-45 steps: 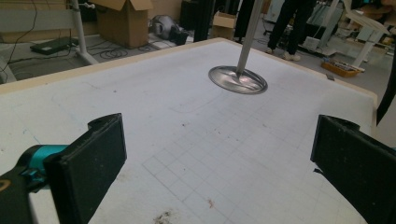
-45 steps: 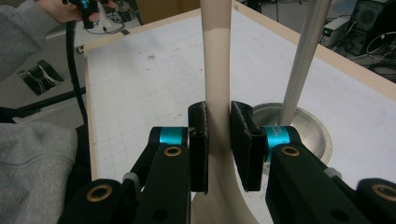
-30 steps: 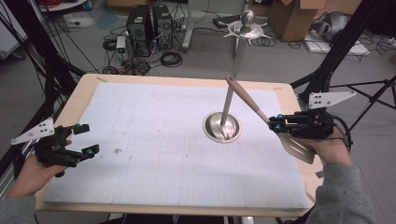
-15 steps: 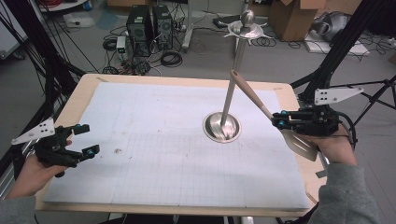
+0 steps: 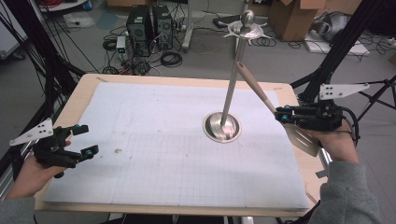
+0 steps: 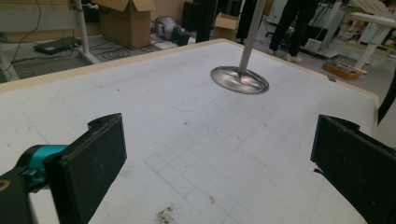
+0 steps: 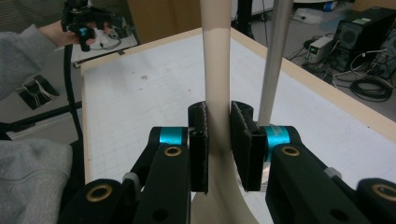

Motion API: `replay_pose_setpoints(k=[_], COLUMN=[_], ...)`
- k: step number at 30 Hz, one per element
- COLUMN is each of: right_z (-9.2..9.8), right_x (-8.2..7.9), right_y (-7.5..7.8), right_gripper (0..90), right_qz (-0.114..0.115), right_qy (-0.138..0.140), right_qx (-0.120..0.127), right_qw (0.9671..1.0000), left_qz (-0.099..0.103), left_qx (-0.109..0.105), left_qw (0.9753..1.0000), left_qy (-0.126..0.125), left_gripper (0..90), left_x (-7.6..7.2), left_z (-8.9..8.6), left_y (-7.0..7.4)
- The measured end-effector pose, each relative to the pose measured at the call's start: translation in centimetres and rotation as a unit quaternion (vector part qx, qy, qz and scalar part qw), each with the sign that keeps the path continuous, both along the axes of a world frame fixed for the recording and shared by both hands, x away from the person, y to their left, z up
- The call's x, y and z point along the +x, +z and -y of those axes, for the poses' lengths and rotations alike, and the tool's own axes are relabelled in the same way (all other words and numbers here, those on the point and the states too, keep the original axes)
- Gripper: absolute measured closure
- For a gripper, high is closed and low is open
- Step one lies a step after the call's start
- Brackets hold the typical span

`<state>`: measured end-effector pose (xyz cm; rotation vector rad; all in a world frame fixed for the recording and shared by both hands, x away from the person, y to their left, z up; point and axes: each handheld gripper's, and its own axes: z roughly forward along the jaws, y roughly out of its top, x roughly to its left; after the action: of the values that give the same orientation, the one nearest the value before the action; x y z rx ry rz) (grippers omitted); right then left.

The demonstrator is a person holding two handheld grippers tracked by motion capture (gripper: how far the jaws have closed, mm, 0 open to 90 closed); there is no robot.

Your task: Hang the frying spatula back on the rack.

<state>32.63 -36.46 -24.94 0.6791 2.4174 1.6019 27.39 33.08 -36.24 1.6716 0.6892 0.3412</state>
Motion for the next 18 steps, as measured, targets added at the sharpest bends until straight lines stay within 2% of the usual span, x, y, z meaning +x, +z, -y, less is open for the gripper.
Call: replay_pose_setpoints(k=[18], right_z=[1.4], right_x=[0.1], right_y=[0.7], right_gripper=[78.0], right_qz=[0.006], right_qy=[-0.014], right_qx=[0.005], right_qw=[0.9999], left_qz=[-0.002], left_qx=[0.006], left_qw=[1.0], left_qy=[0.006], left_gripper=[3.9], left_x=[-0.6], left_z=[-0.3], left_y=[-0.2])
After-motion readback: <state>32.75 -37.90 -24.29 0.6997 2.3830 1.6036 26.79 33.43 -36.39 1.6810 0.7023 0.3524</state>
